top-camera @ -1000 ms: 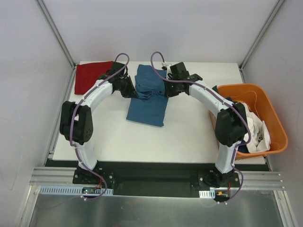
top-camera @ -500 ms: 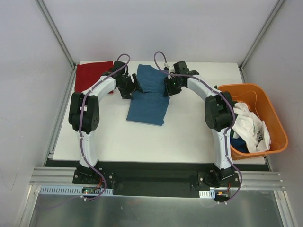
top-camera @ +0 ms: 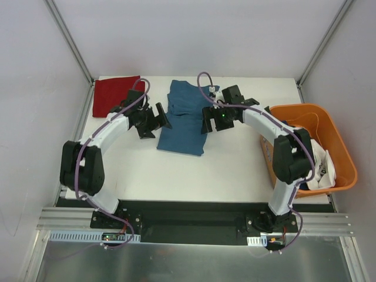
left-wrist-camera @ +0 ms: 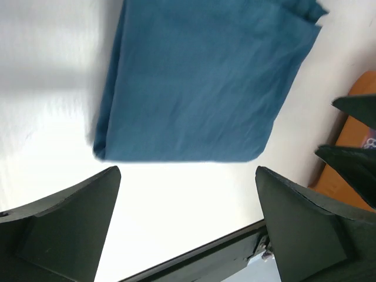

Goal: Fold and stack the t-shirts
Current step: Fold the folded rectangular tshirt in 1/3 of the way, then grab one side of the 2/3 rectangular tshirt with right arm

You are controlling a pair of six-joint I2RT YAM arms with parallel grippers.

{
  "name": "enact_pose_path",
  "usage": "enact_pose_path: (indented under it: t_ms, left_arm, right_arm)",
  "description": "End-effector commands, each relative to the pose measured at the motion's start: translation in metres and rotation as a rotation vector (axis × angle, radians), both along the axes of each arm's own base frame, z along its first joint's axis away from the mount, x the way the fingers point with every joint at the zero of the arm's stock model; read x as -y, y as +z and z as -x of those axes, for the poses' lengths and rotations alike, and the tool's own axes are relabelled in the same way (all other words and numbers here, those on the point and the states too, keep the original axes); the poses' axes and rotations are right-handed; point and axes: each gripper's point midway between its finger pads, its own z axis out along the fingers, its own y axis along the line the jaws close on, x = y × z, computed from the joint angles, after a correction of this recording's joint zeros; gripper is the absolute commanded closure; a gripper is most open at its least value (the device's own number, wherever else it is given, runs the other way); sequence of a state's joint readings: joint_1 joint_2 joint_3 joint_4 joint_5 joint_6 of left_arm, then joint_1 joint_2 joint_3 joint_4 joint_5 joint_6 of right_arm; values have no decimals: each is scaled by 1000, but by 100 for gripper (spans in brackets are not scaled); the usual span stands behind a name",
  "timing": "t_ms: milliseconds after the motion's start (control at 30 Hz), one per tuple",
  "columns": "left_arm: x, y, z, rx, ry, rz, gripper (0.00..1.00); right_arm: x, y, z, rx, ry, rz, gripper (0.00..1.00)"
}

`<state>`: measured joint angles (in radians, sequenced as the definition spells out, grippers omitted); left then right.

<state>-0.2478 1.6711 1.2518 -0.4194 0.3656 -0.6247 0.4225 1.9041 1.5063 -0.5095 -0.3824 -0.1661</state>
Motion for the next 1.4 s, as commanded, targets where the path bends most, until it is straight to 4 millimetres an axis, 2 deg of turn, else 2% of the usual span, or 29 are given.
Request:
enact_pose_path:
  t_ms: [0,67,100,167,200,267,300,333,400,433,533,633,667,700,767,800,933,1067,1133,1333,1367]
  left_arm:
    - [-22,-14,42,-31,60,-55,1]
    - [-24,-13,54,-33,65,-44,1]
    - [-26,-22,65,-61,67,-44,1]
    - [-28,-21,74,-51,69,-44,1]
    - [-33,-31,85,-76,77,-57,1]
    - [-42,-29,91,-50,109,-74,1]
    - [-47,-37,100,-71,123,-82,1]
    - [-50,-33,103,-52,135,-77,1]
    - [-60,-41,112,-73,176,-75,1]
    - [-62,-39,114,-64,188,-64,1]
    - [-74,-46,124,-88,236,-48,1]
    - [-90,-54,133,-109,302,-49,1]
    - [-94,-59,138,-127,319,-52,1]
    - [-100,-58,137,-134,351,-30,1]
    - [-106,-57,137,-143,384,4,1]
    - [-111,-55,135,-144,402,23,1]
    - [-121,-54,132,-143,440,28,1]
    - [-125,-55,132,-148,466,23,1]
    - [-127,-55,132,-146,474,19,1]
    - [-130,-55,131,-142,488,14,1]
    - [-130,-54,131,-142,487,16,1]
  right_arm:
    - [-13,25,40,76,22,-39,3]
    - [-22,32,57,134,76,-26,4]
    - [-30,28,73,162,155,1,4]
    - [-35,33,83,228,227,60,3]
    - [-48,33,97,286,350,89,4]
    - [-58,32,103,366,440,134,4]
    - [-69,32,112,394,501,142,3]
    - [-74,34,112,433,551,155,3]
    - [-86,32,113,448,608,161,3]
    - [-91,31,112,468,653,161,3]
    - [-109,29,104,498,724,167,3]
    - [-120,18,95,483,767,240,1]
    - [-115,0,93,442,787,310,6]
    - [-123,5,87,459,787,317,8]
    - [-126,-12,84,431,799,348,12]
    - [-128,-13,82,428,801,348,13]
    - [-129,-33,78,396,801,397,21]
    - [-121,-51,76,339,797,464,32]
    - [-119,-62,76,322,806,486,34]
    - [-116,-76,78,287,803,507,41]
    - [-116,-78,79,279,797,508,48]
